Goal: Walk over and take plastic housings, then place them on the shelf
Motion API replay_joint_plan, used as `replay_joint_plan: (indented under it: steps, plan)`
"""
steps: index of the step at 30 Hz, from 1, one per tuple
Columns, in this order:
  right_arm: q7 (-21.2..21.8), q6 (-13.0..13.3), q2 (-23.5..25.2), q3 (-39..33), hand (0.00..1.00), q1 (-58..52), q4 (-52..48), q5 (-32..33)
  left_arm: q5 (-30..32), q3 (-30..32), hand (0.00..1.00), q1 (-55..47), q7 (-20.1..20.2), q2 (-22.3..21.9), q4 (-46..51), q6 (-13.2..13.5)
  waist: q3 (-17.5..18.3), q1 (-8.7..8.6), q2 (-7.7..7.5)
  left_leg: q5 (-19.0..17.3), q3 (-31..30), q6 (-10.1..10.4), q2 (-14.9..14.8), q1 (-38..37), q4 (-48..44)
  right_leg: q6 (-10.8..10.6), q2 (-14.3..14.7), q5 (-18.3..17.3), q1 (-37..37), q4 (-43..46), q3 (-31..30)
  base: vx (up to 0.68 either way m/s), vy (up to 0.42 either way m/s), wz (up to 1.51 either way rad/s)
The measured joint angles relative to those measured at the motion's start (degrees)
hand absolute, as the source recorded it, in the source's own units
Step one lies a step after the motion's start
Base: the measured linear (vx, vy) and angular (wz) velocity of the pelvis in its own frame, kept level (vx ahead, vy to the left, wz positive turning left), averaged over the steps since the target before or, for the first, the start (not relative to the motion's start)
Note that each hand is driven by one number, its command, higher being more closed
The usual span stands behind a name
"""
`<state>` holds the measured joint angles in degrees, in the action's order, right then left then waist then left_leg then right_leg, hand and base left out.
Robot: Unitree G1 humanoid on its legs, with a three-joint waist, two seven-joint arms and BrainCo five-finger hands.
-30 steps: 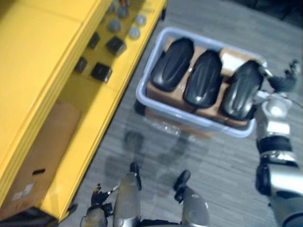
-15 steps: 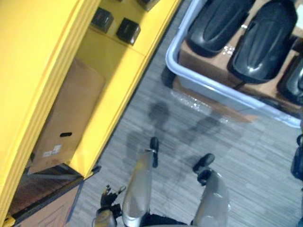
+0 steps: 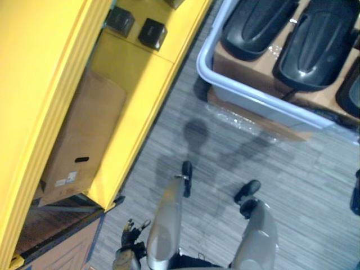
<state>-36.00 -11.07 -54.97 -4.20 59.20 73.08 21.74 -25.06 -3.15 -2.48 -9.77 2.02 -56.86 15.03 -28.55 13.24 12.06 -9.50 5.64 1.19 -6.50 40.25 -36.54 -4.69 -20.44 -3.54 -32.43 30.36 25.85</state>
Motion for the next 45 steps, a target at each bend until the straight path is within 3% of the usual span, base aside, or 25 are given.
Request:
replay_joint_plan:
  steps: [1, 12, 20, 28, 35, 42, 45]
  plan:
    - [0.06, -0.33, -0.17, 0.02, 1.0, 0.0, -0.01, 0.04, -0.63, 0.03, 0.0, 0.0, 0.05, -0.11, -0.23, 0.02, 0.08, 0.18, 0.11, -0.02, 0.04, -0.01, 0.06, 0.0, -0.03, 0.06, -0.2, -0.23, -0.18, 0.42, -0.05, 0.0, 0.0, 0.0]
    - [2.48, -3.43, -4.24, 3.49, 1.0, 0.01, -0.06, 0.91, -1.58, -0.1, 0.0, -0.01, 2.12, -0.32, -0.67, 1.24, 0.47, 1.32, 0.69, -0.37, -0.42, -0.07, 0.05, 1.85, -0.94, 0.23, -0.59, -0.86, -1.64, 1.72, 0.29, 0.0, 0.005, 0.01]
    - [5.8, -5.49, -5.02, 4.96, 1.0, 0.02, -0.01, -2.46, -1.63, -0.16, 0.0, -0.02, 3.26, -0.35, -0.57, 2.07, 0.55, 1.58, 0.8, -0.5, -0.59, 0.01, 0.02, 1.76, -0.94, 0.25, -0.6, -1.18, -1.59, 2.11, 0.37, 0.0, 0.001, 0.0]
    - [9.62, -5.53, -4.57, 6.88, 1.0, 0.07, 0.09, -7.34, -1.65, -0.11, 0.0, -1.4, 3.36, -0.52, 1.0, 2.41, 1.04, 1.85, 1.49, -0.43, -0.77, 0.05, 0.26, -0.05, -0.17, 0.18, -0.66, -1.23, 0.33, 1.61, 0.77, 0.0, 0.006, 0.01]
    - [9.66, -5.04, -4.26, 9.82, 1.0, 0.36, -0.16, -13.62, -2.43, 0.44, 0.0, -2.15, 3.2, -0.51, 2.82, 3.9, 1.1, 1.58, 1.56, -0.29, -0.98, 0.21, 0.11, -1.39, 0.18, 0.07, -0.25, -1.14, 2.14, 0.97, 1.23, 0.01, 0.003, 0.01]
    - [7.3, -5.04, -3.2, 12.03, 1.0, 1.35, -3.35, -17.15, -3.87, 1.07, 0.0, -2.13, 0.52, -0.13, 7.21, 7.64, 0.35, 0.21, 0.49, -0.19, -1.68, 0.38, -0.17, -3.9, 1.15, 0.07, 0.41, -1.15, 5.32, -0.02, 2.3, 0.01, 0.005, 0.03]
    - [5.95, -5.04, -1.07, 12.18, 1.0, 1.35, -6.29, -18.35, -4.41, 3.33, 0.0, -2.12, -2.71, 0.05, 10.58, 8.92, -0.87, -0.76, -1.3, 0.1, -1.57, 0.87, -0.8, -6.08, 2.23, 0.12, 1.3, -1.13, 7.32, -0.97, 2.33, -0.01, -0.013, -0.05]
